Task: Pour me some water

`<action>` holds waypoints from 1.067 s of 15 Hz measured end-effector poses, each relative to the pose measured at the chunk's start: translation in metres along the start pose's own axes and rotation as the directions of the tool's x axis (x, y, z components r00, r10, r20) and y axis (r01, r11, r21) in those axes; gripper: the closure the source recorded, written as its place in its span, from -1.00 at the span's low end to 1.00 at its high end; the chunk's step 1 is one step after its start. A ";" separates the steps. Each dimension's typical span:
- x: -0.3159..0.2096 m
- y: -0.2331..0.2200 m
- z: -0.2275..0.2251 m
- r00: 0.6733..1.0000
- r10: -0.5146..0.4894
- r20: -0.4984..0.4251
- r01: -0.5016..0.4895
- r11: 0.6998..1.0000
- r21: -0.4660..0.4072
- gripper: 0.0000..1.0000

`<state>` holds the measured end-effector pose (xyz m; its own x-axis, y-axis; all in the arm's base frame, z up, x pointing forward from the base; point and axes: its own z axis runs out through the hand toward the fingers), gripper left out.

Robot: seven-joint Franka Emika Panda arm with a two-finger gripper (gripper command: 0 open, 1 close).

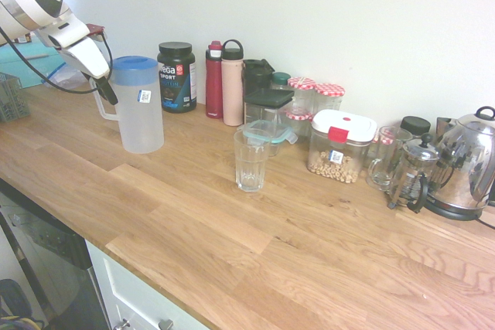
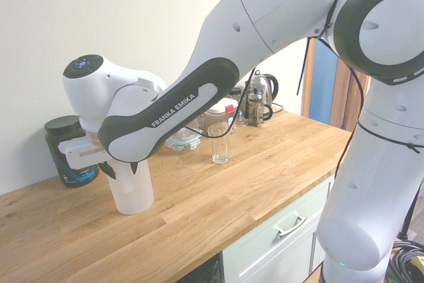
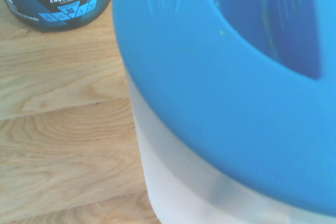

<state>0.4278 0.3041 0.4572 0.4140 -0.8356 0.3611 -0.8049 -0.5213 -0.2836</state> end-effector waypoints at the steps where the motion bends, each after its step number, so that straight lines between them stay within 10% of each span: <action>1: 0.001 0.000 0.000 1.000 0.001 0.000 -0.001 1.000 0.000 1.00; 16: 0.019 0.031 -0.016 0.989 -0.140 0.043 0.138 0.989 0.051 1.00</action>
<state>0.4036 0.2748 0.4699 0.5406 -0.7608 0.3590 -0.7174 -0.6398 -0.2756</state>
